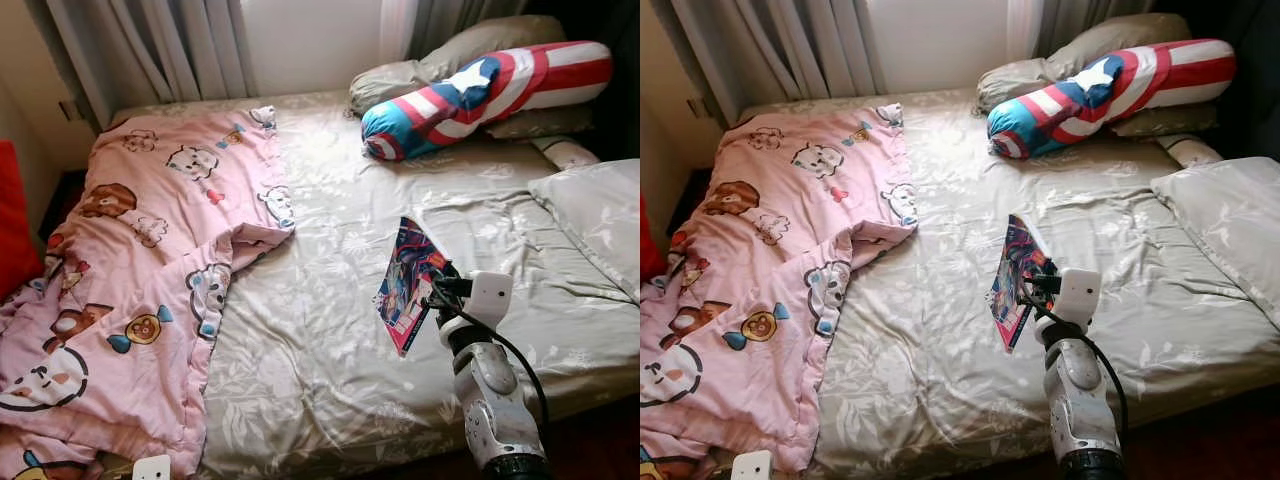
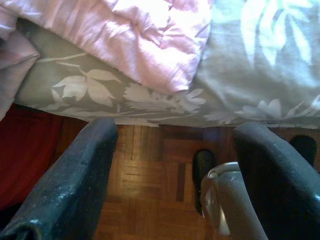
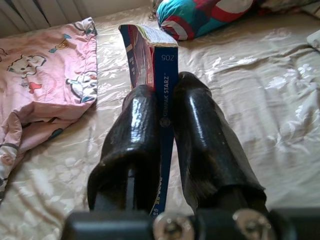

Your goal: Clean up the room

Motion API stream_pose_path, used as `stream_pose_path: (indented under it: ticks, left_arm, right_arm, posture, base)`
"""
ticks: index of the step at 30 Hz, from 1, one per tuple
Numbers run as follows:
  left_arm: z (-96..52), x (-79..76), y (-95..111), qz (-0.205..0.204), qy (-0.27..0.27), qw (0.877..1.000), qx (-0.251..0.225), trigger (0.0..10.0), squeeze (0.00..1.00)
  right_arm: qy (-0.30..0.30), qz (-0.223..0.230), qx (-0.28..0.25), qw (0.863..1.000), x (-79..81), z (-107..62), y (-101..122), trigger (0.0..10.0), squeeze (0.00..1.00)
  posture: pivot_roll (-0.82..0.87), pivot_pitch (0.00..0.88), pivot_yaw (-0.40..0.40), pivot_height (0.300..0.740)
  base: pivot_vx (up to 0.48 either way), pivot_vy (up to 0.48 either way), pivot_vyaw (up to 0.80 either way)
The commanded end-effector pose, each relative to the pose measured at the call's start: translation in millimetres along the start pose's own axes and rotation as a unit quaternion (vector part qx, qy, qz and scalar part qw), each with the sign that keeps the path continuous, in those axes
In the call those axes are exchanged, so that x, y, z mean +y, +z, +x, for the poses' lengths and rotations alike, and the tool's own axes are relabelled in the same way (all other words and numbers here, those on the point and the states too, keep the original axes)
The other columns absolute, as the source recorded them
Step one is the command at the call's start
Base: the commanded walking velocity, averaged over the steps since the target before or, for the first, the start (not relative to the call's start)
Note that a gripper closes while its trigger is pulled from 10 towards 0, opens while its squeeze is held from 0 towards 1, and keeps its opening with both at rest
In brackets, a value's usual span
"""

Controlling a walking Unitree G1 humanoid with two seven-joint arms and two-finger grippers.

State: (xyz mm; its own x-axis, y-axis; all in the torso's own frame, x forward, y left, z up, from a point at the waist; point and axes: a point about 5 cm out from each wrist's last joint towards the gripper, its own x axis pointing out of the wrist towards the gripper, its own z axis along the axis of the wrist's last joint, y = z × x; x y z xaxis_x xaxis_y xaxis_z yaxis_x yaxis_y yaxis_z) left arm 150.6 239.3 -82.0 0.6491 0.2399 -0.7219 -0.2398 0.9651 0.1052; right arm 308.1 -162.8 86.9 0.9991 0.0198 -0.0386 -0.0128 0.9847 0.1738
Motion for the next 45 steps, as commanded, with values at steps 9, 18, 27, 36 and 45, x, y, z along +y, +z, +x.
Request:
stream_pose_path:
  ticks: [9,18,27,36,45]
  left_arm:
    - [-2.0,-0.3,-4.6,0.012,0.003,1.0,0.002,10.0,0.0]
    - [-2.1,-1.0,-3.9,0.015,0.003,1.0,-0.003,10.0,0.0]
    - [-1.5,-2.4,-0.3,0.018,0.001,1.0,-0.014,10.0,0.0]
    - [-1.0,-2.9,2.3,0.021,-0.001,1.0,-0.022,10.0,0.0]
    - [-1.4,-3.4,2.6,0.019,0.001,0.999,-0.026,10.0,0.0]
  right_arm:
    - [0.007,-0.03,-0.011,0.999,1.8,1.2,5.6,10.0,0.0]
    - [0.006,-0.024,-0.014,1.0,2.0,1.9,6.3,10.0,0.0]
    - [0.006,-0.021,-0.016,1.0,2.6,2.2,6.3,10.0,0.0]
    - [0.007,-0.022,-0.021,1.0,2.1,2.6,9.1,10.0,0.0]
    - [0.009,-0.022,-0.02,1.0,2.3,2.3,8.4,10.0,0.0]
  posture:
    - [-0.07,0.119,0.012,0.74]
    - [-0.07,0.113,0.015,0.74]
    - [-0.07,0.103,0.021,0.74]
    - [-0.07,0.115,0.023,0.74]
    - [-0.07,0.126,0.022,0.74]
  base:
    - [0.0,-0.395,0.35]
    - [0.0,-0.418,0.0]
    - [0.0,-0.418,0.0]
    - [0.0,-0.42,0.0]
    - [0.0,-0.4,0.0]
